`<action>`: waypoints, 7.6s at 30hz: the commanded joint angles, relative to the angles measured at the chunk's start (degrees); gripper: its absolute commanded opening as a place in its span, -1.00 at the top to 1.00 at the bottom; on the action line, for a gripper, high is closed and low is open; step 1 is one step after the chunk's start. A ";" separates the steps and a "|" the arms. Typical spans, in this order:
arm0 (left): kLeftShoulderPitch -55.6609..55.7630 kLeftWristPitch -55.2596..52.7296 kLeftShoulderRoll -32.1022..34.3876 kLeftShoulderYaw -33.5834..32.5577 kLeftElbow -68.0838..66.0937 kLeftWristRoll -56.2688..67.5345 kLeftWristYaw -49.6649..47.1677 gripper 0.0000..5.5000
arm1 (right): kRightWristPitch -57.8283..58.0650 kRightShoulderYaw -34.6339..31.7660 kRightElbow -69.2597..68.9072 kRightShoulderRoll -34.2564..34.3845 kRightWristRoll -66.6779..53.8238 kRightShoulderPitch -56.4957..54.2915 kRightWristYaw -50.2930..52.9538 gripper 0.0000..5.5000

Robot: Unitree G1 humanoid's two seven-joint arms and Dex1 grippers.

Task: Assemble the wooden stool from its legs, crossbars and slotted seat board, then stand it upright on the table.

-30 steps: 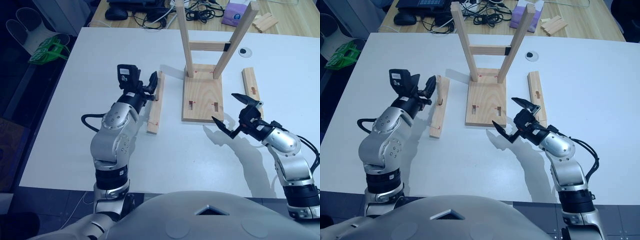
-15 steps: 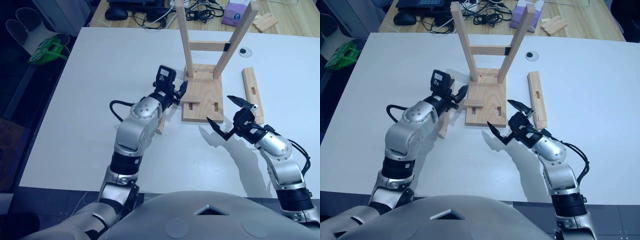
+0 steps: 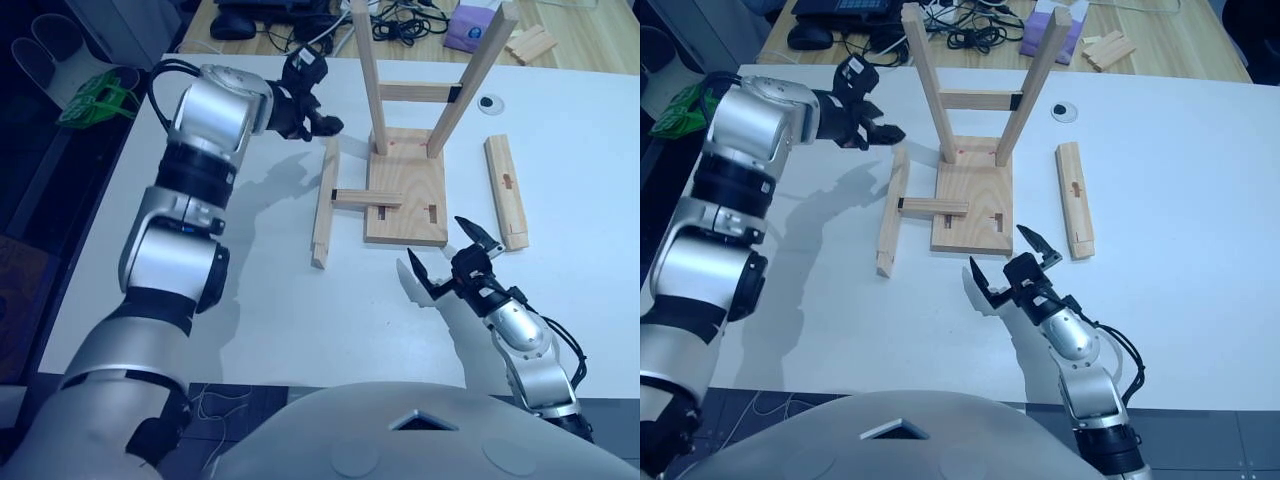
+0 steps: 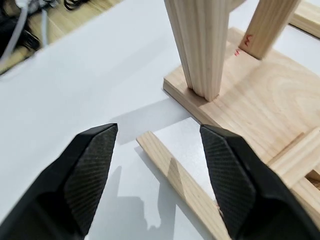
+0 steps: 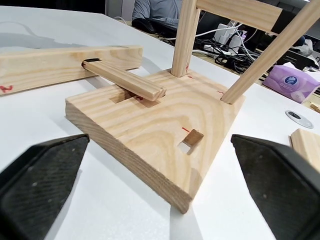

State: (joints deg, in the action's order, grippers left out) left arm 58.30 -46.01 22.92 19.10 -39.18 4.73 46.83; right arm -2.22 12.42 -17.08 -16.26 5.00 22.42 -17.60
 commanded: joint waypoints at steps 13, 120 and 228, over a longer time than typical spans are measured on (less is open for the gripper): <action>12.88 4.48 -13.44 9.17 -32.04 -20.85 -13.17 -0.11 | -3.28 4.24 1.78 7.27 4.92 3.92 9.97 -0.96; -25.81 9.55 -27.72 -25.31 62.43 13.53 -44.33 0.63 | 20.74 8.18 13.17 4.94 -19.69 -48.00 -23.63 -0.85; -45.63 -9.30 -23.20 -17.63 68.62 13.50 -50.78 0.63 | 6.06 -2.44 20.90 -11.17 1.17 -21.64 -12.91 1.00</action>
State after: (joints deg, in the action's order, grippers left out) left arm 15.13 -55.02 -1.32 -0.26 31.27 19.71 -4.19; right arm 3.83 9.99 4.37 -27.41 5.92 0.25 -30.64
